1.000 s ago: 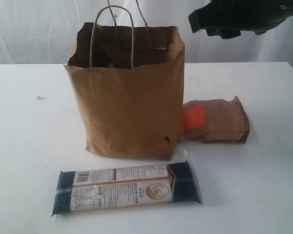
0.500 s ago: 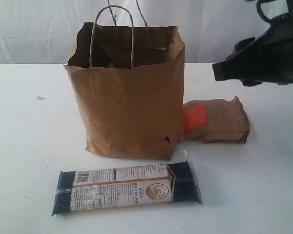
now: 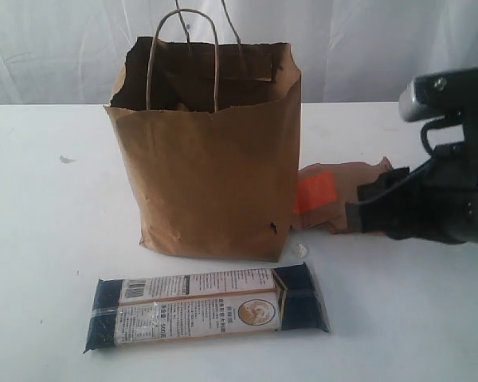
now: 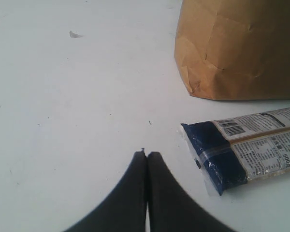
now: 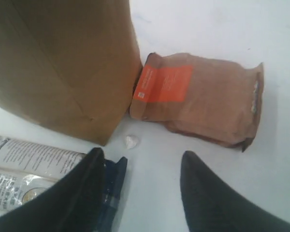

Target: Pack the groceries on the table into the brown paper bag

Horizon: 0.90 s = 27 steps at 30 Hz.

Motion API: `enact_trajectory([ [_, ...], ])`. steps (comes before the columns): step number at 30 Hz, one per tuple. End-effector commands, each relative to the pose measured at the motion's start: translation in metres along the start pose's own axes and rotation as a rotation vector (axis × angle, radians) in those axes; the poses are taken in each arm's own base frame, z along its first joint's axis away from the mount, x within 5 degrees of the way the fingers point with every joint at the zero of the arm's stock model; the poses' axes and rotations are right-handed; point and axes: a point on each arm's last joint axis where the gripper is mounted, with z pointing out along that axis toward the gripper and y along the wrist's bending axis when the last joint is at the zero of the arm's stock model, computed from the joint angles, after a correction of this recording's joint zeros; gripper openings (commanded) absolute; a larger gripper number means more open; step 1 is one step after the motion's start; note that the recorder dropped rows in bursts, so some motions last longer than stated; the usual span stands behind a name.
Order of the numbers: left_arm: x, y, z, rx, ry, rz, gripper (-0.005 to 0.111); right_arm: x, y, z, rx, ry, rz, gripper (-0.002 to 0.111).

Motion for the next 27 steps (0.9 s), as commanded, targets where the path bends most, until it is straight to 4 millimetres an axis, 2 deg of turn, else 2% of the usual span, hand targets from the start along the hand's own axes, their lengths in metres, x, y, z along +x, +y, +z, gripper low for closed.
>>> enact_trajectory([
  [1, 0.001, 0.0, 0.0, 0.0, 0.0, -0.005, 0.0, 0.025, 0.004, 0.01, -0.09, -0.031, 0.022, 0.046],
  [6, 0.001, 0.0, 0.0, 0.0, 0.0, -0.005, 0.0, 0.041, 0.013, 0.027, -0.21, -0.102, 0.02, 0.042],
  [10, 0.001, 0.0, 0.0, 0.0, 0.0, -0.005, 0.0, 0.052, 0.014, 0.047, -0.199, -0.014, 0.124, 0.035],
  [13, 0.001, 0.0, 0.0, 0.0, 0.0, -0.005, 0.0, 0.061, 0.014, 0.062, -0.167, 0.06, 0.237, 0.035],
  [16, 0.001, 0.0, 0.0, 0.0, 0.0, -0.005, 0.0, 0.066, 0.015, 0.077, -0.147, 0.113, 0.243, 0.035],
  [22, 0.001, 0.0, 0.0, 0.0, 0.0, -0.005, 0.0, 0.059, 0.019, 0.102, -0.092, 0.212, 0.237, 0.035],
  [27, 0.001, 0.0, 0.0, 0.0, 0.0, -0.005, 0.0, 0.046, 0.017, 0.117, -0.045, 0.255, 0.238, 0.044],
])
